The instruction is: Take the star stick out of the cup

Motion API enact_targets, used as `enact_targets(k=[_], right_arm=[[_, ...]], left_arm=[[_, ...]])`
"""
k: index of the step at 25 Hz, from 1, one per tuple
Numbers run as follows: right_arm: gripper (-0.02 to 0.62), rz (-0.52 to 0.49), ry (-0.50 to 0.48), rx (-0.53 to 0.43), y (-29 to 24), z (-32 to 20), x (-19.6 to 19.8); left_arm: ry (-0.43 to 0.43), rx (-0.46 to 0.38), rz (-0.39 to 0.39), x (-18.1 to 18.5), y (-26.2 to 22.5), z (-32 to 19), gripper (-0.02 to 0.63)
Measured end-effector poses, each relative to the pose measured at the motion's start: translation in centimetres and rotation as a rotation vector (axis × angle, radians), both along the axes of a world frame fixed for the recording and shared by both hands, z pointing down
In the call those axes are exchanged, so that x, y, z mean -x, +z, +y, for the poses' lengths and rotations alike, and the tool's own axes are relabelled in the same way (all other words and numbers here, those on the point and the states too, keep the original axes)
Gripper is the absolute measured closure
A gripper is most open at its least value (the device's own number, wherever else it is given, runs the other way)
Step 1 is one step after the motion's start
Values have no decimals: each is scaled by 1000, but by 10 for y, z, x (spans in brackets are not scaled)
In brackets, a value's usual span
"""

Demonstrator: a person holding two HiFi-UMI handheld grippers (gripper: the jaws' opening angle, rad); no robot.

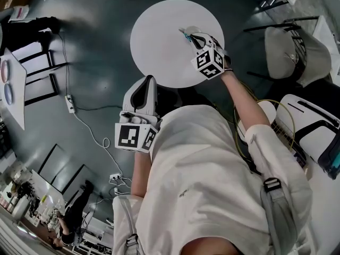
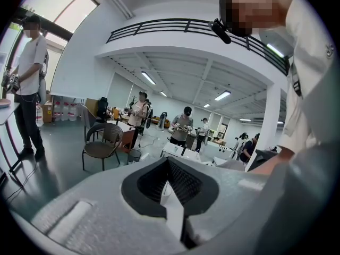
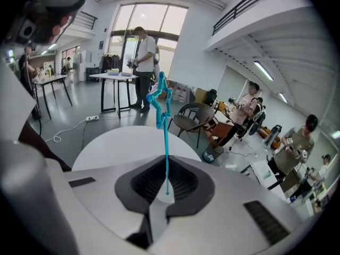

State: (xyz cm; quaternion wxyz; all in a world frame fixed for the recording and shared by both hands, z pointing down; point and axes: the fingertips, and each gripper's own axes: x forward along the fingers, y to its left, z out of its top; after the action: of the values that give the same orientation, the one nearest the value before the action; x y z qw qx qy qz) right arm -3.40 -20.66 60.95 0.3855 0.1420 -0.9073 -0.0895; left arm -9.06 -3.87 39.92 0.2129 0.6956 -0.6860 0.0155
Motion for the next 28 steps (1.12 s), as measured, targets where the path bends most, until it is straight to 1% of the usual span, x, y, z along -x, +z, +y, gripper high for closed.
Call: enact_targets(k=[4,8,12,19,23,28], right_arm=[[575,-90,89,81,-16,-5,-8],[575,-158,143,116,-35,-9,-17],[575,-193,160,108,-52,-9,-24],[575,-322,186,127,-99,-3,-28],[575,-388,182,155,-130,2,-32],[575,-491,216,205,-167,5,-45]], left_arm=[[9,-13,-2,-6,-1,0,597],[18,-27,-10,-11,-5,-1,597],[20,-43,-19,-14,-8,-3,597],[39,-67,-26,-16,-13,-13,597],[56,-77,-24,-17,-14,-20,597],[76,-84,-20,-21,-14,-26,597]])
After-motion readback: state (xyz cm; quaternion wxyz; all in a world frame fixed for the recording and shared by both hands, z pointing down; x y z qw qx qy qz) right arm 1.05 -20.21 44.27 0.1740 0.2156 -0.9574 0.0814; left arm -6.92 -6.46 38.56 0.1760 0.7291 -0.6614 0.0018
